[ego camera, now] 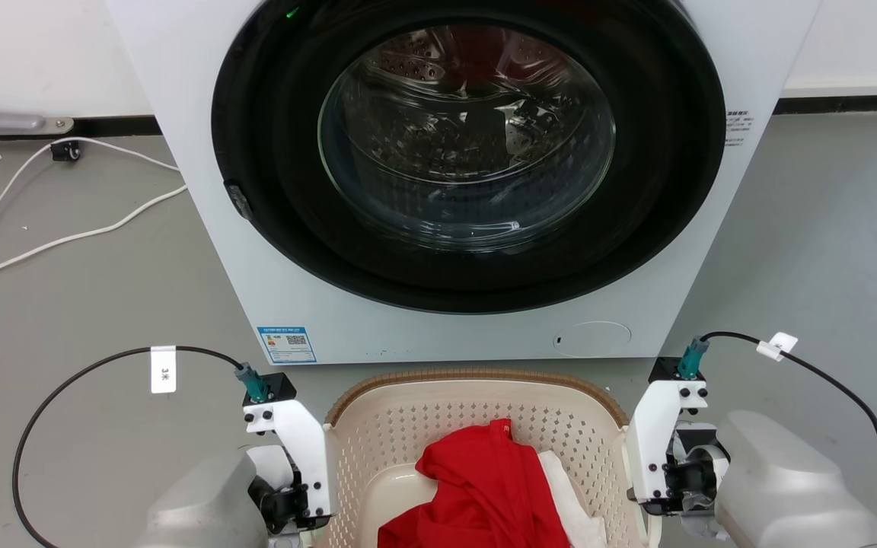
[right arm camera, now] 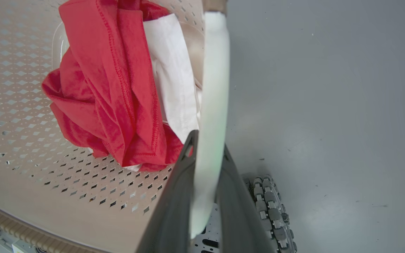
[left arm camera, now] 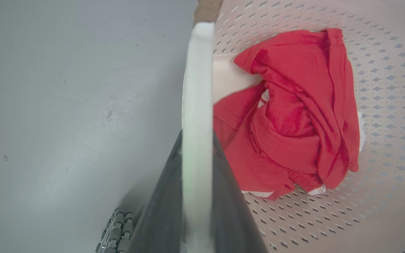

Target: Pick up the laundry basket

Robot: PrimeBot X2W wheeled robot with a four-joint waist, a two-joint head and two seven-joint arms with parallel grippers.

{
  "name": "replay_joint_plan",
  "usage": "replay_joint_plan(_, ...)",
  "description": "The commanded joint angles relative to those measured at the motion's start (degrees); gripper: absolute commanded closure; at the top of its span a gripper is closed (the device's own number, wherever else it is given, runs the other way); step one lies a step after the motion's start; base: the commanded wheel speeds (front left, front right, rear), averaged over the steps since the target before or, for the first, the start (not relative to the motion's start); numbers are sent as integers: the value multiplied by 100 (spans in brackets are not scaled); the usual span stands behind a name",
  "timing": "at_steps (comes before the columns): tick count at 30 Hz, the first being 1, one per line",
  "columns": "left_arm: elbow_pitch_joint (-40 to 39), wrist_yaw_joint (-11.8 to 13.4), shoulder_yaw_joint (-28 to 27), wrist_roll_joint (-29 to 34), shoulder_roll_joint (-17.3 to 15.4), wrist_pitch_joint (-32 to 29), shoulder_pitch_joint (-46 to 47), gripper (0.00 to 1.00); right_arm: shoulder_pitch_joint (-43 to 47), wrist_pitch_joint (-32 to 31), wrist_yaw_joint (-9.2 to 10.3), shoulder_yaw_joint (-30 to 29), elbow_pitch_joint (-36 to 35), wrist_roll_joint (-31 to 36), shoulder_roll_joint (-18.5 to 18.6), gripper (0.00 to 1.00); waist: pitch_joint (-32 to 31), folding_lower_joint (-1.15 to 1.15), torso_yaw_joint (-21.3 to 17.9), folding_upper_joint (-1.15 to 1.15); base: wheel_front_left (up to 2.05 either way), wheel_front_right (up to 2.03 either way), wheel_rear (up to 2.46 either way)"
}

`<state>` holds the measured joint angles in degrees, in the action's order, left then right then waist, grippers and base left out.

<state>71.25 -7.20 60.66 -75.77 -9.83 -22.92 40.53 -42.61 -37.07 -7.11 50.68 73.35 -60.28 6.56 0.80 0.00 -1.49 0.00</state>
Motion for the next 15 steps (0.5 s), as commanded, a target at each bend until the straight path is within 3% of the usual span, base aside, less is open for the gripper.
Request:
replay_joint_plan(1, -102, -54, -3, -39, 147, 54, 105, 100, -86, 13, -70, 5, -76, -63, -137, 100, 2, 0, 0, 0, 0, 0, 0)
replay_joint_plan(15, -96, -55, 24, -104, 163, 58, 82, 100, -59, 17, -71, 45, -82, -131, -129, 100, -13, 0, 8, 0, 0, 0, 0)
